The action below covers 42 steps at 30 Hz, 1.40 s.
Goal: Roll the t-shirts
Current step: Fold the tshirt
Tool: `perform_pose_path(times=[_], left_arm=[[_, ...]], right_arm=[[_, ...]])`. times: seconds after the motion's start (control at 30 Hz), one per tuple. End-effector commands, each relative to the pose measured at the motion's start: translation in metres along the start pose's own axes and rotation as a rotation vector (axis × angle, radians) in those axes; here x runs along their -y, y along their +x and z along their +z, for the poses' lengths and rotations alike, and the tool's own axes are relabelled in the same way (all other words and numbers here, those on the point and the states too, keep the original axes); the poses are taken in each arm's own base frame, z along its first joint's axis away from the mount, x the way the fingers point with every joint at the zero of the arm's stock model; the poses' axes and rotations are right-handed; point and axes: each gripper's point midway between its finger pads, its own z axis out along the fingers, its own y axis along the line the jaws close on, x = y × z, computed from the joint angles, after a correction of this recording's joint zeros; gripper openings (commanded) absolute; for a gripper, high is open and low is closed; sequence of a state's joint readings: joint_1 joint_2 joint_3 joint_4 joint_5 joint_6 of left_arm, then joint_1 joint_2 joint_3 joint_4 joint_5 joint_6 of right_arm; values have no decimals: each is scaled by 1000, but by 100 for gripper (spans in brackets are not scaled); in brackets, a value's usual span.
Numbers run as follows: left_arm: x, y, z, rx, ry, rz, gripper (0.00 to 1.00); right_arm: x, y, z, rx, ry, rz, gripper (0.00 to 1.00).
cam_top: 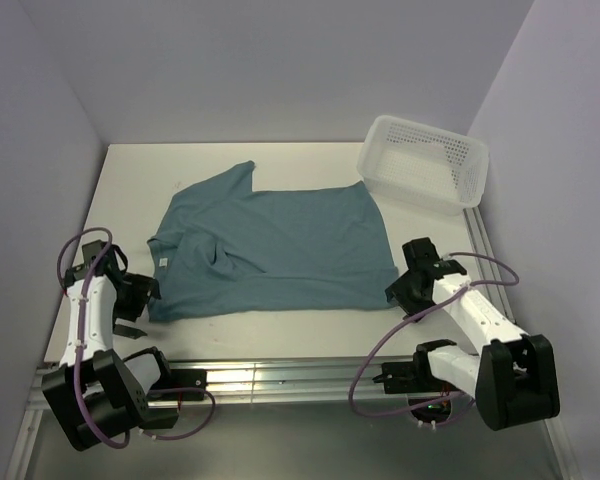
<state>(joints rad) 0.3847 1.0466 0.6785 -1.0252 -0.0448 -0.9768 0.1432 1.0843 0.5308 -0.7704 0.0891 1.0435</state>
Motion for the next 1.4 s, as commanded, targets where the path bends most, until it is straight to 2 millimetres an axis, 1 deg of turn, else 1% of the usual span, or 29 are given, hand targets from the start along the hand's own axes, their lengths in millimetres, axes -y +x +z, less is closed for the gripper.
perform_pose_path(times=[0.0,0.1,0.17,0.2,0.23,0.27,0.3,0.33,0.4,0.43,0.47,0.5,0.53,0.57,0.6,0.63,0.7,0.73,0.8,0.83,0.9,0.93,1.0,1.03,1.07,1.17,1.23,1.3,1.37], left_arm=[[-5,-17,-28,80,-40,3,100],[-1,-30,-46,137,-29,4,100],[4,-41,-57,185,-17,3,100],[19,-52,-67,226,43,25,100],[30,-53,-70,214,86,38,100],[40,-53,-69,195,110,52,100],[64,-58,-71,202,205,97,100],[76,-53,-71,166,251,114,100],[94,-58,-69,170,282,141,100],[109,-58,-70,176,325,167,100],[119,-57,-65,169,328,183,100],[127,-57,-64,171,340,203,100],[137,-53,-54,149,332,226,100],[143,-51,-48,135,332,234,99],[150,-47,-42,111,341,254,100],[157,-46,-28,84,326,257,99],[172,-43,-19,58,344,269,100],[175,-42,-5,35,321,272,100],[190,-44,2,29,332,277,99],[191,-43,18,0,295,276,100],[204,-47,26,-16,292,277,100],[205,-45,40,-47,267,276,99],[219,-48,43,-60,276,273,100],[218,-47,54,-78,246,274,100],[226,-53,51,-68,247,273,99],[218,-59,60,-67,158,282,100],[205,-62,69,-67,93,280,100],[186,-68,77,-68,37,248,99],[169,-69,84,-72,13,218,100]], right_arm=[[8,-8,-15,40,10,-21,64],[1,-12,-28,50,-23,-51,64],[-16,-19,-42,64,-94,-86,64],[-26,-22,-47,74,-138,-108,63],[-43,-29,-57,99,-202,-116,61],[-55,-30,-61,98,-247,-131,60],[-70,-26,-67,73,-314,-177,58],[-83,-30,-71,86,-347,-185,58],[-115,-24,-82,73,-409,-258,55],[-136,-30,-97,107,-444,-277,53],[-151,-15,-93,85,-437,-355,53],[-166,-9,-98,85,-461,-396,52],[-192,-6,-104,89,-484,-428,52],[-206,2,-108,87,-507,-474,52],[-227,18,-116,80,-562,-536,51],[-252,24,-120,76,-581,-570,51],[-280,48,-127,52,-638,-673,50],[-305,52,-128,51,-652,-698,50],[-330,69,-128,22,-693,-782,50],[-350,79,-124,14,-704,-810,49],[-371,99,-123,-24,-777,-879,45],[-384,107,-115,-30,-785,-899,45],[-399,124,-113,-43,-839,-942,45],[-407,136,-106,-54,-848,-961,45],[-412,143,-103,-62,-857,-971,45],[-425,174,-99,-120,-925,-1022,45],[-432,194,-96,-151,-964,-1049,45],[-437,215,-103,-159,-1001,-1079,45],[-437,236,-95,-201,-1014,-1097,45]])
